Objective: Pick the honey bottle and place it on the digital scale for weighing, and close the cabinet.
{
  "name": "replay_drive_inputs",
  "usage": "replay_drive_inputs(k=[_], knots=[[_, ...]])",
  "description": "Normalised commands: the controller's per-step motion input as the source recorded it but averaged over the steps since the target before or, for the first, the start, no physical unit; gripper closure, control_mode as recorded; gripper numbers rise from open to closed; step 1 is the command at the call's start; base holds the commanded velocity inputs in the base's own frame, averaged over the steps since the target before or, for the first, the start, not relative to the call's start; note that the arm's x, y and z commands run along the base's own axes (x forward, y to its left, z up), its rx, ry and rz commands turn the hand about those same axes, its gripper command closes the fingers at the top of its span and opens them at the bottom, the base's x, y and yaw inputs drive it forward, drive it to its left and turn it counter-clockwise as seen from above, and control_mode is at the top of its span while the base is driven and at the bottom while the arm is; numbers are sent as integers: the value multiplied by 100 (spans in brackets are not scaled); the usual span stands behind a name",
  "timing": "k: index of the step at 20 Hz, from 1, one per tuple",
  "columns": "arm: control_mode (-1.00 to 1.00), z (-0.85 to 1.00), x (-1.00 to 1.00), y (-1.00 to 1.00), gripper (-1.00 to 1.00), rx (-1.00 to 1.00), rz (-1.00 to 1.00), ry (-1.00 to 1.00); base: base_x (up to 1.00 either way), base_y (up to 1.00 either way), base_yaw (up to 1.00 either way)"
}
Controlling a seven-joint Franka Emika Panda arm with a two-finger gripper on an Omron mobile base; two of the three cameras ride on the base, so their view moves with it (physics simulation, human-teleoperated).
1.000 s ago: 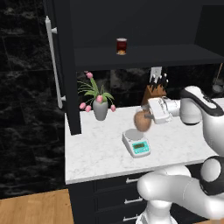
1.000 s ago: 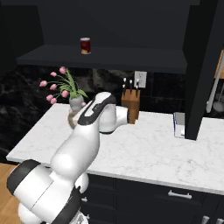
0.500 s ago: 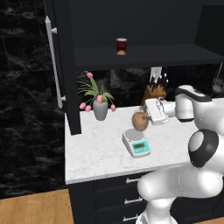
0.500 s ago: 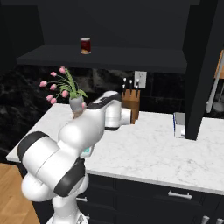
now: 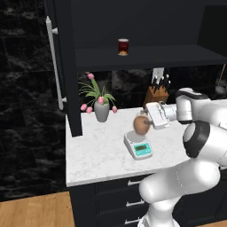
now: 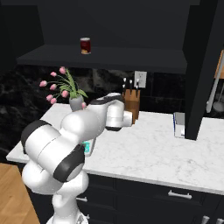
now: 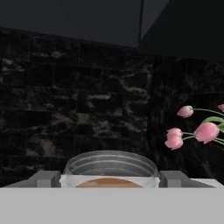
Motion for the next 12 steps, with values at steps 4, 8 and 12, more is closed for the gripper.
replay_drive_inputs(k=[4,8,12], knots=[[-100,-18,0,13,100,0,-1,0,0,0,0],[-100,-17,0,25,100,0,-1,0,0,0,0],[-100,-27,31,8,100,0,-1,0,0,0,0]])
